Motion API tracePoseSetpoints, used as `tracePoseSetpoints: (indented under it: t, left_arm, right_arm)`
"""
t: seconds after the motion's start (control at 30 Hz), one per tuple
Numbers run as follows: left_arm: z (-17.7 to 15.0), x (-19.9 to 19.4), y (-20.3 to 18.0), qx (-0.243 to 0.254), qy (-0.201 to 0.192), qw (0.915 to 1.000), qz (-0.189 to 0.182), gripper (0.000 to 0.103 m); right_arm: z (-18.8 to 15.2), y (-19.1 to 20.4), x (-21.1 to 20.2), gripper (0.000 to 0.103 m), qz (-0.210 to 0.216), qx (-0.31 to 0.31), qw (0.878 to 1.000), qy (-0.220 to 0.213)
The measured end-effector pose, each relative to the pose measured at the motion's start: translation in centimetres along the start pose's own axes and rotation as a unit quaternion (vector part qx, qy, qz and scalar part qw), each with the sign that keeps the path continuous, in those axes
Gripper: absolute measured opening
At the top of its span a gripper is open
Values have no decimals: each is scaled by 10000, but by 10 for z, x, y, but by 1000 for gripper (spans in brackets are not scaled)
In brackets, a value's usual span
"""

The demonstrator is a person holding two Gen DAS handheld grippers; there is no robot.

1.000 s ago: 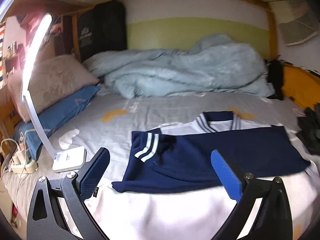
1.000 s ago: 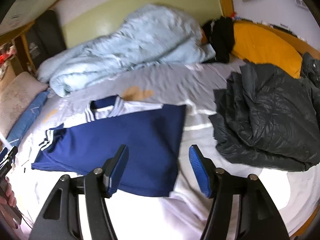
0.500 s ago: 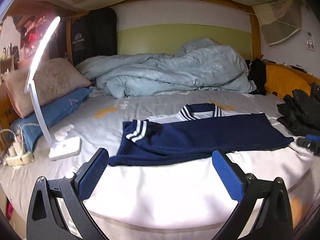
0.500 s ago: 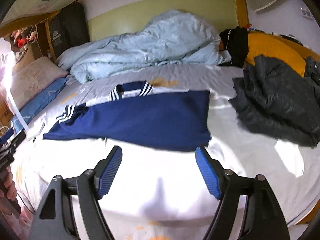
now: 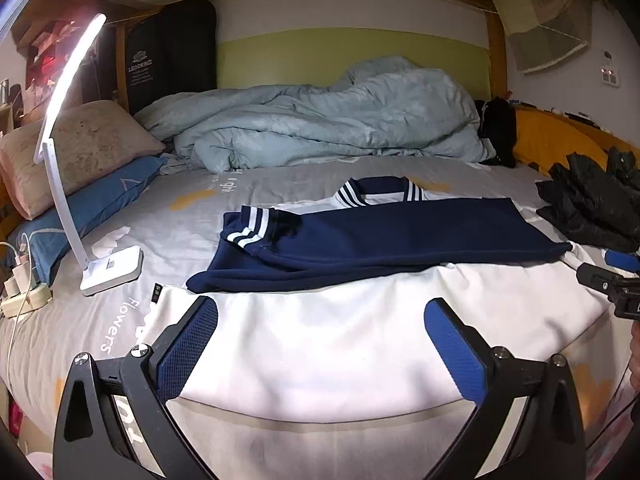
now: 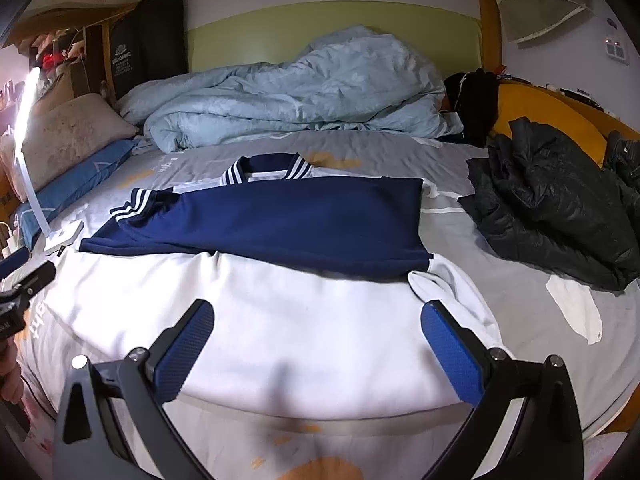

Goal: Fold large clothes
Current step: 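Move both open grippers to the white hem of the jacket, then slide both grippers under the white hem, grasp it and lift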

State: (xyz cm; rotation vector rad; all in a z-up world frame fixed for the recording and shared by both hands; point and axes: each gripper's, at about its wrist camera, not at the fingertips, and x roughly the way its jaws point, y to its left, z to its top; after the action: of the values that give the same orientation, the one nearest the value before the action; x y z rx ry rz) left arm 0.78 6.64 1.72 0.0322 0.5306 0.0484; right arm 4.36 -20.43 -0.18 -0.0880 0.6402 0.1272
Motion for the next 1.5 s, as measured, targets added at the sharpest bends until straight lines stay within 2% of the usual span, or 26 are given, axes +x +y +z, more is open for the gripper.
tracePoseSetpoints:
  t: [0.13,0.23,0.3,0.33,0.4,0.47,0.57,0.63,0.67,0.8,0.87,1.0,1.03,1.13,1.17,1.3,1.33,1.4,1.43,1.5]
  left_arm:
    - [-3,1,-9,201,47,9998,-28,103]
    - [-9,8,-17,447,271,9986,-41,103]
    - [-14,15,-21,517,400,9977,191,103]
    - [-17,19,-23,538,502,9970,220,103]
    - [-22,27,-26,629,719,9952,204,103]
    - [-27,32,-33,845,836,9927,205,103]
    - [-36,39,-48,1240,1143,9856,-113,103]
    - [-45,49,-54,1333,1613,9764,-528,103]
    - [-49,52,-57,1381,1721,9737,-559,103]
    - [-63,61,-67,1807,1837,9660,-205,103]
    - [-64,68,-63,1660,1886,9679,-68,103]
    - [-60,80,-45,1356,1792,9723,645,103]
    - [-57,83,-38,1272,1781,9727,774,103]
    - [-49,92,-8,884,1758,9719,1295,103]
    - [-47,95,5,703,1776,9714,1413,103]
    - [-38,99,52,135,1684,9634,2080,93]
    - [-38,98,61,-14,1678,9650,2013,85]
    - [-37,95,68,-298,1649,9725,1617,55]
    - [-38,92,64,-273,1615,9758,1447,51]
    - [-36,85,55,14,1395,9779,1558,41]
  right_arm:
    - [-3,0,0,103,-17,-13,10000,75]
    - [-8,5,8,103,-117,-148,9993,320]
    - [-14,11,21,103,-383,-468,9956,715]
    - [-20,18,33,103,-477,-836,9899,1039]
    - [-30,25,41,103,-543,-1155,9847,1186]
    - [-34,32,39,103,-416,-1322,9835,1163]
    - [-43,46,35,103,-104,-1699,9784,1173]
    - [-52,55,37,103,-40,-1999,9715,1271]
    - [-55,58,39,103,-92,-2078,9694,1306]
    - [-63,63,45,103,-349,-2280,9646,1277]
    - [-64,63,48,103,-479,-2351,9634,1197]
    - [-65,66,54,103,-784,-2385,9632,963]
    - [-60,63,56,103,-946,-2323,9642,859]
    - [-48,42,59,103,-1795,-2001,9619,502]
    - [-43,32,60,103,-1826,-1832,9646,513]
    - [-34,-1,62,102,-1703,-1113,9760,784]
    - [-34,-2,61,101,-1725,-1106,9757,782]
    - [-36,3,58,92,-1834,-1302,9716,734]
    - [-38,7,57,83,-1887,-1438,9688,718]
    - [-46,14,54,66,-1882,-1646,9657,701]
